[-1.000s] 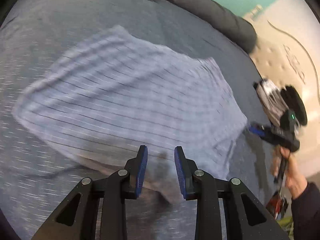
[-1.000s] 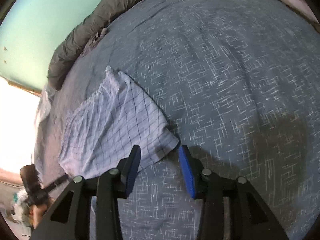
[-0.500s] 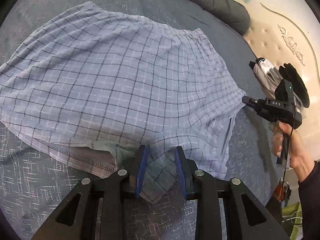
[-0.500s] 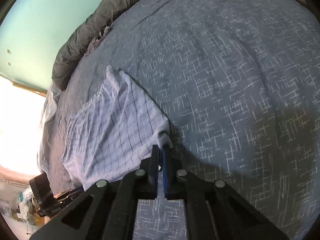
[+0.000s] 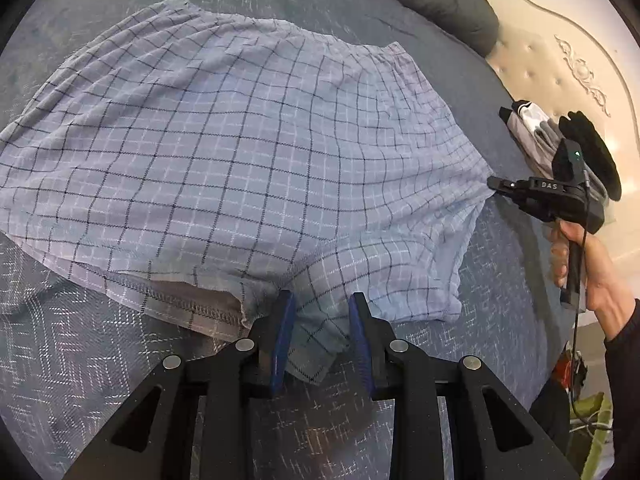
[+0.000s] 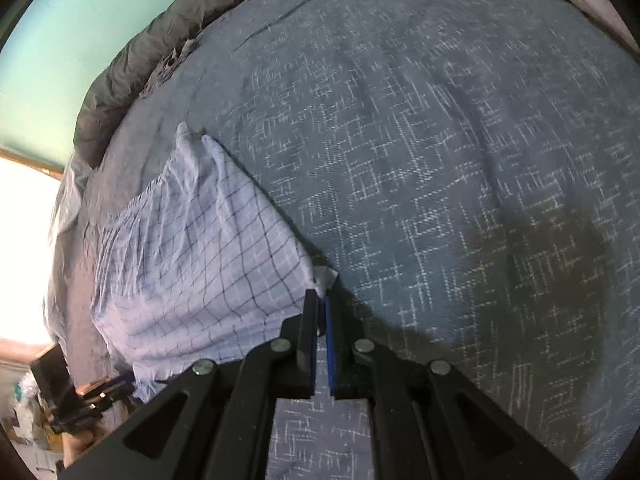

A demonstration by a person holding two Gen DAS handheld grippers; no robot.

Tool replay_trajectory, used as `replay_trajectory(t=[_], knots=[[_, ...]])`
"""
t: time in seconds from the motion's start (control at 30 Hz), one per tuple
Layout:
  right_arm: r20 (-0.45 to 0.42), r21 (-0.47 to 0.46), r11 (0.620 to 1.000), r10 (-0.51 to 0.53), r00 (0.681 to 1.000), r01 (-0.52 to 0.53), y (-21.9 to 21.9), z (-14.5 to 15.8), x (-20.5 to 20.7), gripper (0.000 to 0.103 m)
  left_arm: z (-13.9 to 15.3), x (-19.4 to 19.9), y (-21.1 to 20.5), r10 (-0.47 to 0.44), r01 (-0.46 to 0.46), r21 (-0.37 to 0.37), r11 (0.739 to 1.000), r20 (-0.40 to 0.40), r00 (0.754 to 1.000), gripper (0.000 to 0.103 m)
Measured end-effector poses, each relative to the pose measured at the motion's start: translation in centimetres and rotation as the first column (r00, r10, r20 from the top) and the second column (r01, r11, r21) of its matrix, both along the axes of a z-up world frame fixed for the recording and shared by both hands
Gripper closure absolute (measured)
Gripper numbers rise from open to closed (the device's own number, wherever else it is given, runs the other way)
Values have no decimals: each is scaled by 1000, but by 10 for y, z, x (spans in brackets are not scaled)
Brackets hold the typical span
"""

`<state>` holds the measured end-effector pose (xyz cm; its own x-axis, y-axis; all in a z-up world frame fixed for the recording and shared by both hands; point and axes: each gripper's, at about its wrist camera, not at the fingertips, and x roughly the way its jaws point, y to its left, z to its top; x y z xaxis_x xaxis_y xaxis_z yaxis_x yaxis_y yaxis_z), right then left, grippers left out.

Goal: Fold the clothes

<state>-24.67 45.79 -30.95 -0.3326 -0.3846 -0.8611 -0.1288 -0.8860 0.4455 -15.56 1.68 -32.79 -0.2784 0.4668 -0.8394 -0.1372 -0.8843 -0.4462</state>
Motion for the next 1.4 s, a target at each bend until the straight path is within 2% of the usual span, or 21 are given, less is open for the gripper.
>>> replay_trajectory(t=[0.07,0.13,0.2,0.23,0.3,0.33,0.53,0.67,0.87,1.03,1.3,1.4], knots=[[0,25,1000,-1,1000,1,0,5,0,97,5,0,-3,0,1,3,1000,-8,1000,72],[-30,92,996,19,999,-16,-1,19,-3,95,17,-4,-10,0,0,8,1000,-33,999,72],[-68,82,996,27,997,-21,-3,28,-12,93,23,-19,-24,19,-19,-3,1000,-45,999,72],[-86,77,997,31,996,-24,-4,33,-16,90,25,-28,-31,30,-31,-10,999,-51,998,72],[-126,68,997,50,991,-41,-10,40,-27,74,31,-46,-46,53,-54,-24,998,-64,997,72],[-146,64,996,64,987,-55,-15,43,-35,73,34,-55,-54,64,-66,-30,997,-71,995,72],[-187,63,987,156,970,-147,-63,40,-91,73,50,-110,-99,129,-137,-70,988,-111,985,72],[-186,86,979,198,963,-184,-78,36,-115,73,42,-147,-121,173,-185,-116,976,-108,979,72],[-185,154,970,218,958,-191,-94,31,-137,73,36,-183,-129,179,-196,-145,970,-121,976,72],[-174,187,949,285,943,-252,-120,22,-149,73,29,-196,-124,173,-189,-145,971,-120,978,68],[-158,241,918,359,920,-316,-145,10,-146,73,24,-198,-115,148,-165,-144,976,-123,981,67],[-166,225,935,314,935,-274,-135,9,-149,73,22,-204,-114,140,-158,-152,976,-124,982,66]])
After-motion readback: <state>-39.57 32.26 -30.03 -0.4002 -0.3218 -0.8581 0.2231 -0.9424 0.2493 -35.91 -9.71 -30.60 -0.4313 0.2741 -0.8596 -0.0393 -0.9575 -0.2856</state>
